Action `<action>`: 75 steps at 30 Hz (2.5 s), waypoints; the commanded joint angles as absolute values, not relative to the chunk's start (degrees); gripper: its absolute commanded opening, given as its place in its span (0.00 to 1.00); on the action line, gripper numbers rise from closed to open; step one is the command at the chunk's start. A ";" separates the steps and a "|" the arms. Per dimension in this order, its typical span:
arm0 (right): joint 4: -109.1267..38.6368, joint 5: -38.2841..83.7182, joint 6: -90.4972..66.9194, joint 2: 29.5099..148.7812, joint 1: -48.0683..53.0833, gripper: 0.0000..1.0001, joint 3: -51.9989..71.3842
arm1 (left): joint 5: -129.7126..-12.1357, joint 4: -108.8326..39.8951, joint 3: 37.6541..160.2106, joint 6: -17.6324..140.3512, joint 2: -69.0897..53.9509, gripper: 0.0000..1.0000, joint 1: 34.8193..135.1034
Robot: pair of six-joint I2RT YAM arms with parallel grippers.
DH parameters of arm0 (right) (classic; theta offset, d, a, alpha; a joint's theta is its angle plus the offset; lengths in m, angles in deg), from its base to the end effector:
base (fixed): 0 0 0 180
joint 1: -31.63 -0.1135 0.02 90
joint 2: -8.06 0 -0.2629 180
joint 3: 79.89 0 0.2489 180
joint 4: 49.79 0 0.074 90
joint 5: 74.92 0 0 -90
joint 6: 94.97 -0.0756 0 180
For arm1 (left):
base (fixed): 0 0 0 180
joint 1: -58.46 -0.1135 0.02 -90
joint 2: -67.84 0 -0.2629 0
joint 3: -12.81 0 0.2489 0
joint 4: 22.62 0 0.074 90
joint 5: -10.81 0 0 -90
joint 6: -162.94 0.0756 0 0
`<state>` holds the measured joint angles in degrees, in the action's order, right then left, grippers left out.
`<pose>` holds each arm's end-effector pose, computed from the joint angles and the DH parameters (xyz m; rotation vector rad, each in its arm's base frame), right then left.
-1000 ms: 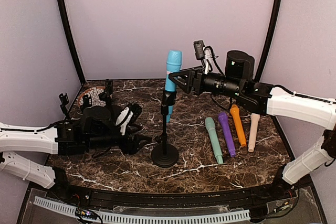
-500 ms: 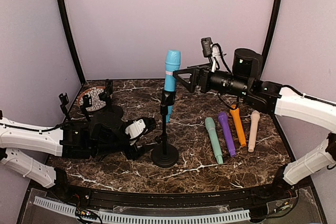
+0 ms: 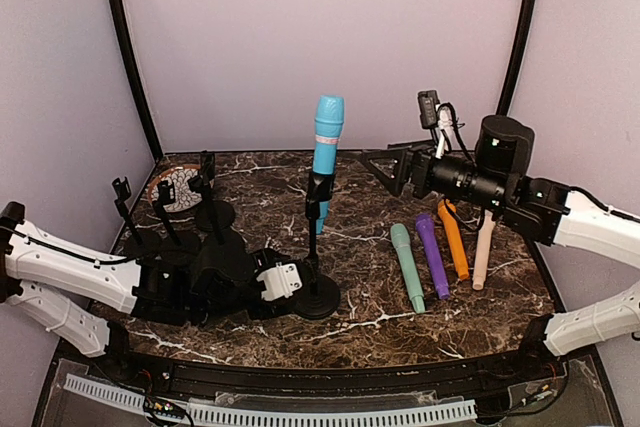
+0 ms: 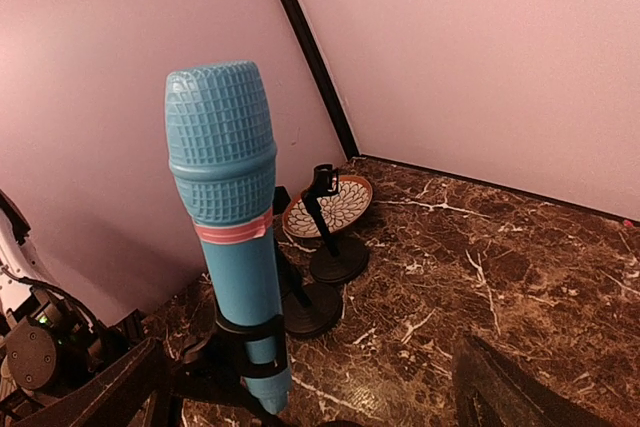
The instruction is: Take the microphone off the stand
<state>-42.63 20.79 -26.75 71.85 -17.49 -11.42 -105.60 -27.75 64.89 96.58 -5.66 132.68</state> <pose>0.1913 0.2325 0.3632 -0.4844 1.6455 1.0212 0.1150 -0.2832 0.2113 1.2932 1.5047 -0.1020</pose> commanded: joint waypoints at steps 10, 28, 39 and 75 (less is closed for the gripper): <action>-42.38 17.21 -27.22 67.59 -17.07 0.98 -15.04 | -118.57 -11.66 64.48 106.98 -11.67 0.69 134.31; -42.34 17.61 -27.17 68.36 -17.08 0.99 -13.59 | -118.35 -12.80 66.32 106.86 -16.46 0.57 134.24; -42.43 17.80 -27.40 68.29 -17.07 0.99 -13.39 | -123.45 -11.40 68.14 104.45 -19.24 0.46 134.17; -43.67 19.67 -28.15 69.24 -17.07 0.99 -13.18 | -97.07 -17.70 63.93 65.21 -12.94 0.12 126.30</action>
